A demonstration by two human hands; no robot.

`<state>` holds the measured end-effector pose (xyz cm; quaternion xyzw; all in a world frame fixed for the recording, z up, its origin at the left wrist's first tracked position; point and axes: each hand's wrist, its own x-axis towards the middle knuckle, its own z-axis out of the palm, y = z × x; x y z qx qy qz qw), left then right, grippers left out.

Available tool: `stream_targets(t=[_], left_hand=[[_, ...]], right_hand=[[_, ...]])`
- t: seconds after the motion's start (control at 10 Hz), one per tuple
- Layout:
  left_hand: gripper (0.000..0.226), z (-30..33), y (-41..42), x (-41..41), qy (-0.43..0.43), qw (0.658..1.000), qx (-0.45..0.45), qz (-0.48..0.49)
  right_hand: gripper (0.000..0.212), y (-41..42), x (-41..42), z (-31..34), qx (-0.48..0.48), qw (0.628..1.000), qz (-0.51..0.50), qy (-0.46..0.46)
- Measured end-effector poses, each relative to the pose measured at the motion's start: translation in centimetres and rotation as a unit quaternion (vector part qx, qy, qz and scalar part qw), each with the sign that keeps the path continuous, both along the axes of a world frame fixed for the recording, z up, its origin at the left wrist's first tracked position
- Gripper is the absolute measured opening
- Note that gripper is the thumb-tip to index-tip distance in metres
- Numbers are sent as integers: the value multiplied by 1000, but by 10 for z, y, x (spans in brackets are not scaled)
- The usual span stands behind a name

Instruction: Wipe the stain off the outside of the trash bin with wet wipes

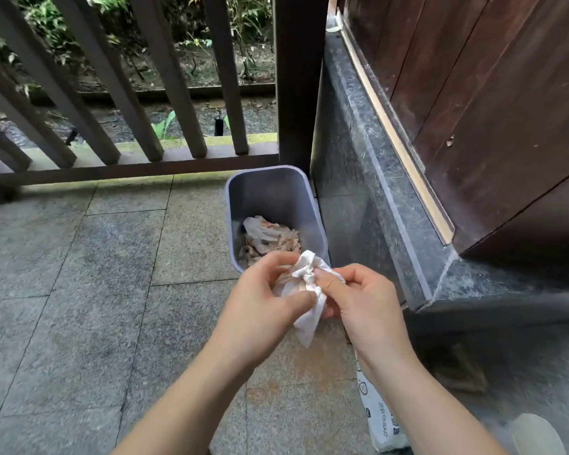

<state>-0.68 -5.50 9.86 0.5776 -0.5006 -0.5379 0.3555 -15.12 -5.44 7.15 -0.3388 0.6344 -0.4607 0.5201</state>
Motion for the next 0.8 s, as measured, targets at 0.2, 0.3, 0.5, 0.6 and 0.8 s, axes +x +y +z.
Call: stream_targets(t=[0.2,0.3,0.5,0.6,0.8], left_hand=[[17,-39,-55,3,55,984,123,112],[21,-57,-80,10,135,961,166,177],[35,-82,-112,37,215,916,251,229],[29,-93,-100,41,172,925,267,209],[28,-89,-57,43,-44,976,202,64]], right_hand=[[35,-48,21,-22,96,995,-21,-18],[17,-79,38,-33,126,974,-52,-181],[31,-109,51,-60,202,936,-97,-272],[30,-99,59,-69,220,933,-88,-270],[23,-67,79,-58,257,948,-11,-188]])
